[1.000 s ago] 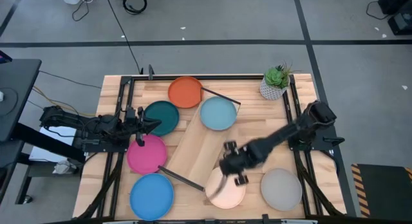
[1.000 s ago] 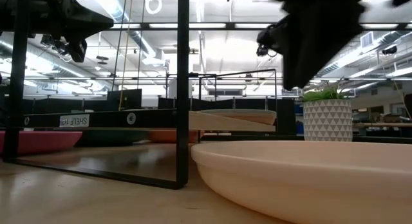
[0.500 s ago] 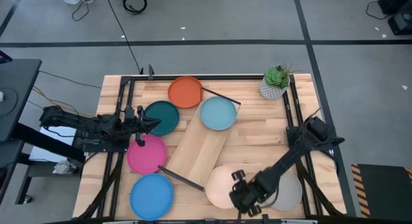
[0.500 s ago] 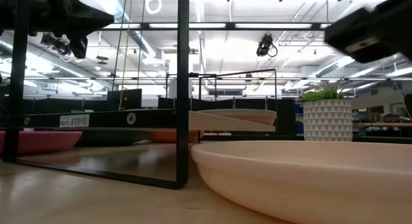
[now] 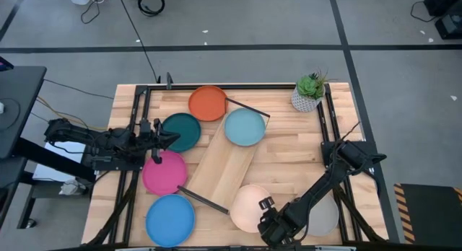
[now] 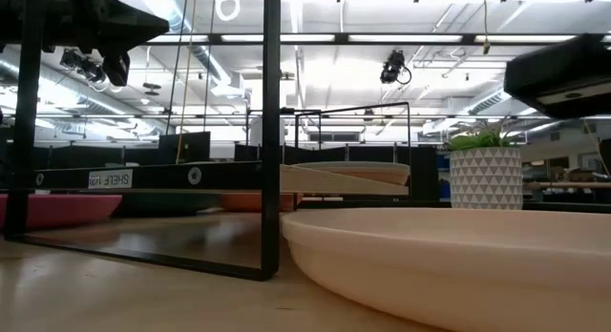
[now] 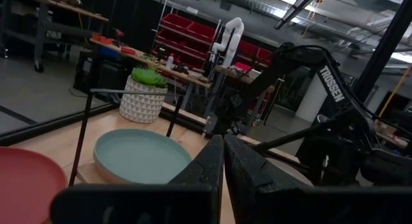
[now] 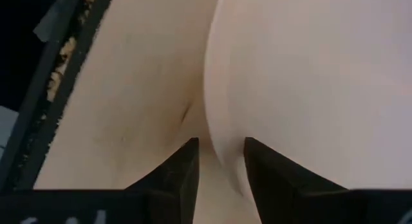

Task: Place and stack plates onto a shelf
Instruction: Stack the light pink plate on top of the light blue plate on the shelf

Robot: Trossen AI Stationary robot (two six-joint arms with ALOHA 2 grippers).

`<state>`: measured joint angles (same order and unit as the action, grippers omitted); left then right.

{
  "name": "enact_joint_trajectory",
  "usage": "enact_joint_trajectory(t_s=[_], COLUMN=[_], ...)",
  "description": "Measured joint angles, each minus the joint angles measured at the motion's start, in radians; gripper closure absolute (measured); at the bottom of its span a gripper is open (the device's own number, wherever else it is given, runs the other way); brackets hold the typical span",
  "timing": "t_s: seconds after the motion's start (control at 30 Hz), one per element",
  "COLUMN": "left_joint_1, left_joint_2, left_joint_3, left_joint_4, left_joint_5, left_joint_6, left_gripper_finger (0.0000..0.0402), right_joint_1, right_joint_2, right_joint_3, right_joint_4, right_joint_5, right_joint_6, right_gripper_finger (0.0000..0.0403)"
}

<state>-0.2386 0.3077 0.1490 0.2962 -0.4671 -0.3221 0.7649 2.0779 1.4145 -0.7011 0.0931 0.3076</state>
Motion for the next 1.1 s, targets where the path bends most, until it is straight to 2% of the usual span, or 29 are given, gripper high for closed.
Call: enact_joint_trajectory(t_s=[0.17, 0.3, 0.37, 0.5, 0.67, 0.9, 1.1], left_joint_1=[0.000, 0.000, 0.000, 0.000, 0.000, 0.000, -0.001], left_joint_2=[0.000, 0.000, 0.000, 0.000, 0.000, 0.000, 0.000], left_joint_3=[0.000, 0.000, 0.000, 0.000, 0.000, 0.000, 0.000], left_joint_4=[0.000, 0.000, 0.000, -0.002, -0.002, -0.006, -0.019], left_joint_5=[0.000, 0.000, 0.000, 0.000, 0.000, 0.000, 0.001], left_joint_6=[0.001, -0.006, -0.007, -0.006, -0.007, -0.008, -0.105], left_gripper_finger=[0.0381, 0.0381, 0.0381, 0.0381, 0.0381, 0.0381, 0.0381], right_joint_1=[-0.006, -0.017, -0.023, -0.043, -0.092, -0.150, -0.280], right_joint_2=[-0.018, -0.027, -0.032, -0.041, -0.055, -0.058, -0.064], right_joint_3=[0.000, 0.000, 0.016, 0.092, 0.227, 0.397, 0.409], right_joint_4=[-0.033, -0.052, -0.088, -0.340, -0.636, -0.820, -0.756], right_joint_5=[0.016, -0.034, -0.057, -0.076, -0.091, 0.098, 0.210], right_joint_6=[-0.003, 0.017, 0.027, 0.089, 0.147, 0.088, -0.085], right_gripper_finger=[0.0328, 0.0385, 0.0389, 0.0377, 0.0391, 0.0387, 0.0389])
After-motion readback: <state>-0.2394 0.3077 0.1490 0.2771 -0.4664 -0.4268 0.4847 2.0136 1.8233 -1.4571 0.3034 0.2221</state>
